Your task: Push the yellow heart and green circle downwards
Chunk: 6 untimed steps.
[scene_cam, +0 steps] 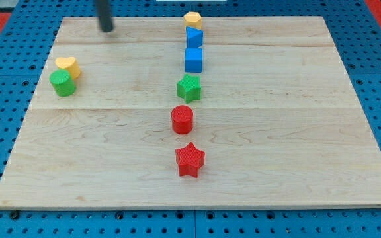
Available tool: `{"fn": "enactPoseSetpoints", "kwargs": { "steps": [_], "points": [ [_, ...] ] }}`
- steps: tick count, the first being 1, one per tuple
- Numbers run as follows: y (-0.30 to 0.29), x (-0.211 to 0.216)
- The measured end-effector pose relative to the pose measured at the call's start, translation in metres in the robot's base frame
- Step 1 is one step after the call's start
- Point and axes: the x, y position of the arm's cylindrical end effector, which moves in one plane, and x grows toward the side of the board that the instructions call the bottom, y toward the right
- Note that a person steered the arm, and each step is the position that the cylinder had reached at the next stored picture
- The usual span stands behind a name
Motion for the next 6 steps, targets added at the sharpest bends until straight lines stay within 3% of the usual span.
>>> {"fn": "enactPoseSetpoints", "kwargs": {
  "steps": [1,2,3,6],
  "points": [
    [-0.017,0.081],
    [-0.021,0.133],
    [-0.022,0.161],
    [-0.035,0.17]
  ]
}}
